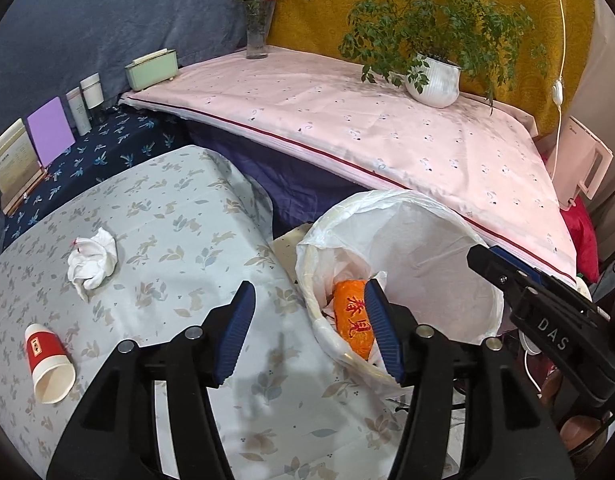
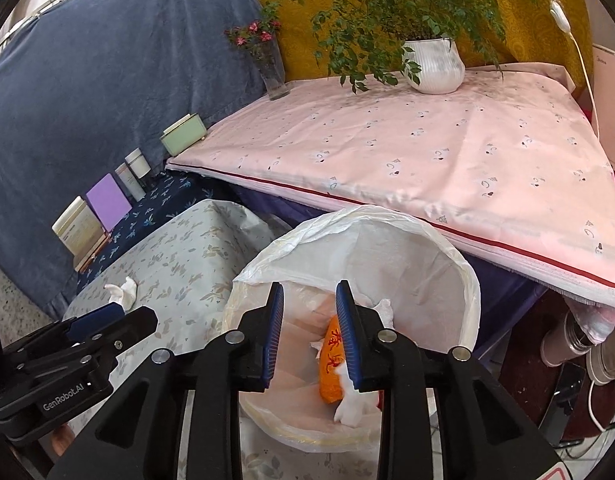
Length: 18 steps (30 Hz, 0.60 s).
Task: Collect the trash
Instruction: 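Open both grippers to drop the wrapper and sock into the bin, then move the left gripper to the red paper cup while the right moves to the white socks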
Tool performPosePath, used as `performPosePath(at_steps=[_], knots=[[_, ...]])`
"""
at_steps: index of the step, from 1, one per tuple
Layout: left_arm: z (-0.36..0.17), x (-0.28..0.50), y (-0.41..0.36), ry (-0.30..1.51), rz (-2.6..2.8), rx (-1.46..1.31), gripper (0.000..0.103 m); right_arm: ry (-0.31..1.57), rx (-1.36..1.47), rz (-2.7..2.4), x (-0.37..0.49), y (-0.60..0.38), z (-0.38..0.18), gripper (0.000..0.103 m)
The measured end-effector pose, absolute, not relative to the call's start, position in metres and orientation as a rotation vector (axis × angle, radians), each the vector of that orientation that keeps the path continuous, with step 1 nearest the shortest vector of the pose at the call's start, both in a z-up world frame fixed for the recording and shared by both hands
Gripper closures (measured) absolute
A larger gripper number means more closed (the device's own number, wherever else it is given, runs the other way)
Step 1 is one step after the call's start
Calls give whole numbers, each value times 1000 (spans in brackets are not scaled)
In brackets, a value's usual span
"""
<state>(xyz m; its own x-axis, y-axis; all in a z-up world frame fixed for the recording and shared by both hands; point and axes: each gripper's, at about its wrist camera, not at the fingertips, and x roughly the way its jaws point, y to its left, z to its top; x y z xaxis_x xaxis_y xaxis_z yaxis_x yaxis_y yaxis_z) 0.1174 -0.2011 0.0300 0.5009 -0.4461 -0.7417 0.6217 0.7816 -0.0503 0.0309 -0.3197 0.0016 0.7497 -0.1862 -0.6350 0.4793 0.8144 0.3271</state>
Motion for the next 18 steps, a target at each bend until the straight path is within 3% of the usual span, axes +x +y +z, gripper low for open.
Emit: performPosePath(at_steps=[18], knots=[[28, 137, -138, 838, -545, 157, 47, 639, 433, -307, 53, -272, 17, 74]])
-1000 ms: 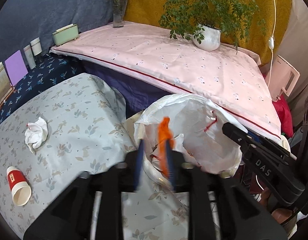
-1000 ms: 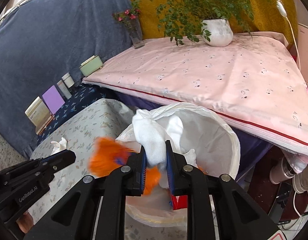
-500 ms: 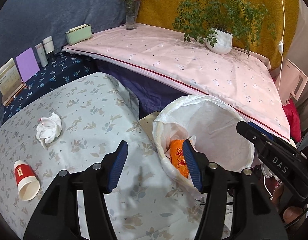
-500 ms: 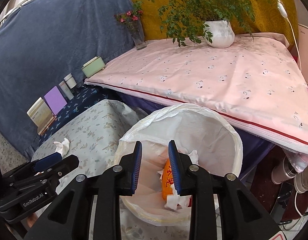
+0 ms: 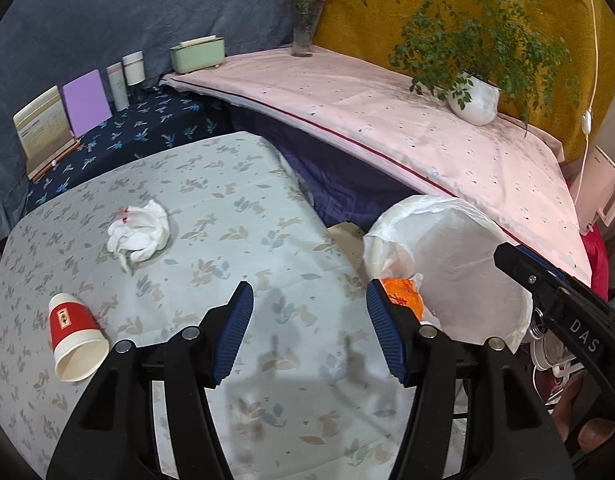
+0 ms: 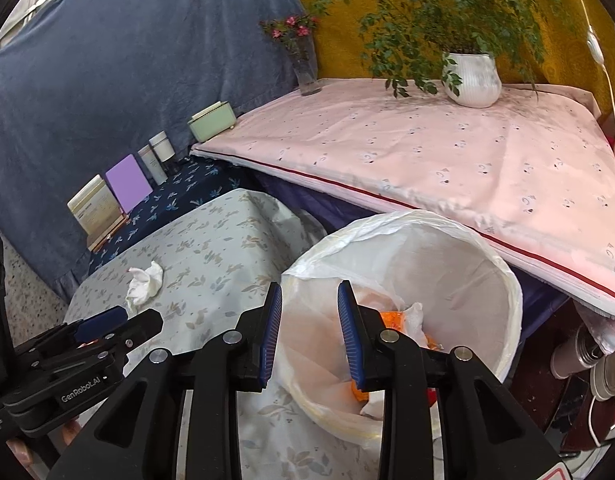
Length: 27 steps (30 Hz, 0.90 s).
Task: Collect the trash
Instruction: 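Move the left gripper to the red paper cup while the right moves to the white socks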
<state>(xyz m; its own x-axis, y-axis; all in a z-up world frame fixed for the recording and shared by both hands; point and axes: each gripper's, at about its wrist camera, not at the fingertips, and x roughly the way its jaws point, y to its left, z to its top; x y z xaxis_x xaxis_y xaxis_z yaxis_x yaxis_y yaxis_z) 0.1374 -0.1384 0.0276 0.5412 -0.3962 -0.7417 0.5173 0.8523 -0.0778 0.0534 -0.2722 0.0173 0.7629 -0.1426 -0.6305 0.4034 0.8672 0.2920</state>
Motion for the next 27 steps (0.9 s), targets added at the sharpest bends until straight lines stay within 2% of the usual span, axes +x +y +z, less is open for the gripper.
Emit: performPosePath(at_steps=[12, 15, 22, 24, 27], knots=[[23, 153, -82, 851, -432, 109, 46, 656, 381, -251, 75, -231, 24, 70], [21, 156, -66, 846, -389, 101, 36, 663, 367, -235, 81, -220, 24, 69], [11, 168, -26, 851, -274, 91, 22, 684, 341, -198, 95, -197, 22, 69], [7, 171, -16, 854, -234, 94, 14, 690, 332, -185, 100, -188, 21, 67], [0, 176, 0, 861, -175, 99, 12, 700, 320, -167, 109, -175, 18, 65]])
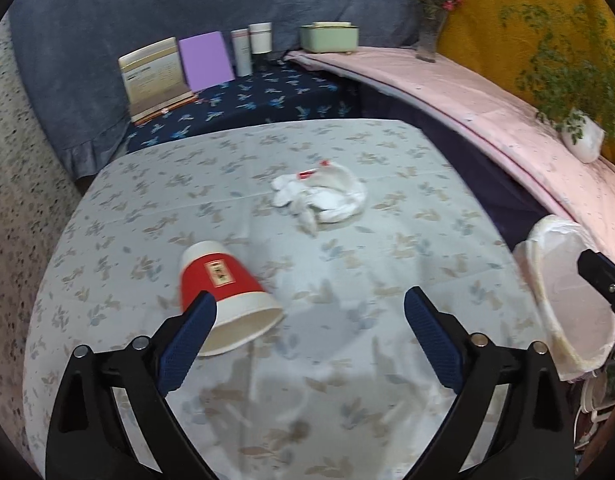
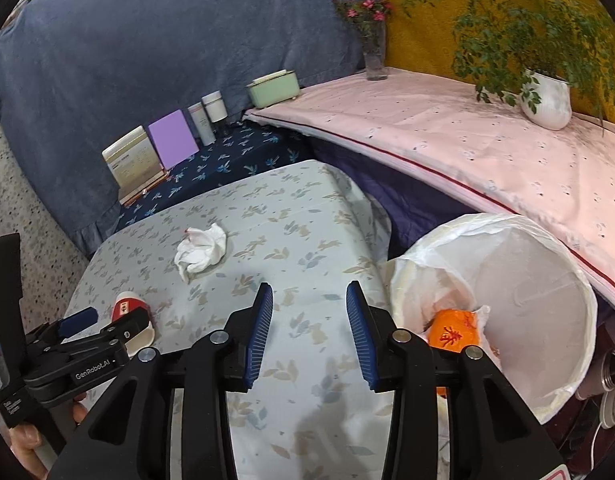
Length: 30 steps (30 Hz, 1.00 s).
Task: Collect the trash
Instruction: 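Move the left gripper to the red paper cup while the right moves to the white socks, then grasp the red paper cup rim with the left gripper while the right grasps the white socks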
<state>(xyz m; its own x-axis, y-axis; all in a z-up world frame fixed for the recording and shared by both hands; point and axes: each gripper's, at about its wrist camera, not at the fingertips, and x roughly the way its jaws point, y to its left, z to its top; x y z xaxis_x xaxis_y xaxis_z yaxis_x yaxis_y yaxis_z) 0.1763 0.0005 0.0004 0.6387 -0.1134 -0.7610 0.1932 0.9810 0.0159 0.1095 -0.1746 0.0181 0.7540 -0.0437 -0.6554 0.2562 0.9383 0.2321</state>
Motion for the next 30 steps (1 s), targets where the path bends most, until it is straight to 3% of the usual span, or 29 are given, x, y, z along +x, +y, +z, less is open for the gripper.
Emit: performPosePath(at_steps=[18, 25, 30], knots=[[-50, 220, 77, 1025, -46, -75, 9, 785, 260, -60, 167, -108, -12, 64], [-63, 234, 92, 1081, -73, -180, 9, 802, 241, -26, 193, -88, -22, 58], [-66, 240, 98, 1089, -98, -219, 18, 811, 236, -2, 216, -75, -27, 57]])
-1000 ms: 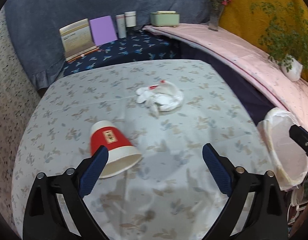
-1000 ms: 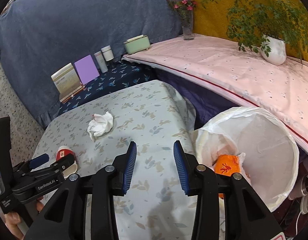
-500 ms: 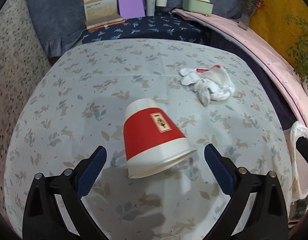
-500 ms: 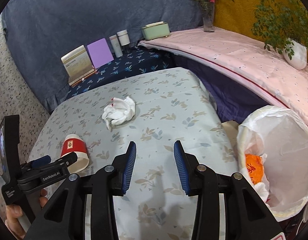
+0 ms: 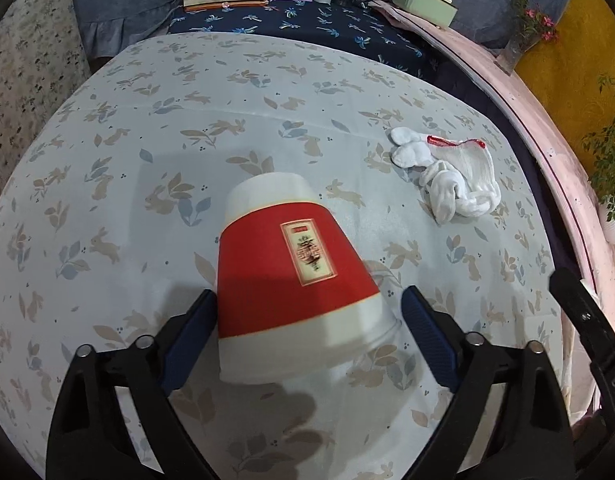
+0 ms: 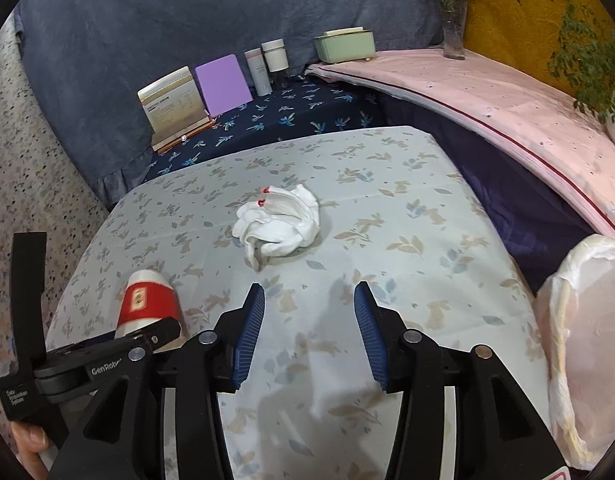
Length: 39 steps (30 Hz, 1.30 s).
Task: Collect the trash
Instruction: 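Grasp the red paper cup rim with the left gripper while the right grasps the white socks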
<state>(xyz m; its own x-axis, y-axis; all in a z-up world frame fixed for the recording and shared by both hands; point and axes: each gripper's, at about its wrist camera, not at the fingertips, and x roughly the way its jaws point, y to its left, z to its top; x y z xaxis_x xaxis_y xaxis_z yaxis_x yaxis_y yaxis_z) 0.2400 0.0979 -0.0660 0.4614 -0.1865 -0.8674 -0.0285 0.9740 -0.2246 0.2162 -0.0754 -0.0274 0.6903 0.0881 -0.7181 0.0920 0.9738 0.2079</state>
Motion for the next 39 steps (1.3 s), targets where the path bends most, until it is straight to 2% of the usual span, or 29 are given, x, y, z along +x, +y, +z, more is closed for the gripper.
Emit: performPosePath(at_steps=[24, 26, 28, 31, 39], knots=[[-40, 270, 86, 992, -169, -155, 21, 876, 243, -15, 317, -69, -67, 57], [-40, 271, 85, 988, -170, -148, 21, 890, 246, -11, 321, -69, -73, 67], [-39, 270, 84, 985, -173, -146, 21, 902, 243, -7, 322, -68, -77, 90], [-36, 268, 80, 978, -179, -141, 21, 897, 244, -7, 318, -70, -75, 95], [-15, 250, 62, 945, -217, -121, 21, 812, 269, -28, 288, -90, -41, 96]])
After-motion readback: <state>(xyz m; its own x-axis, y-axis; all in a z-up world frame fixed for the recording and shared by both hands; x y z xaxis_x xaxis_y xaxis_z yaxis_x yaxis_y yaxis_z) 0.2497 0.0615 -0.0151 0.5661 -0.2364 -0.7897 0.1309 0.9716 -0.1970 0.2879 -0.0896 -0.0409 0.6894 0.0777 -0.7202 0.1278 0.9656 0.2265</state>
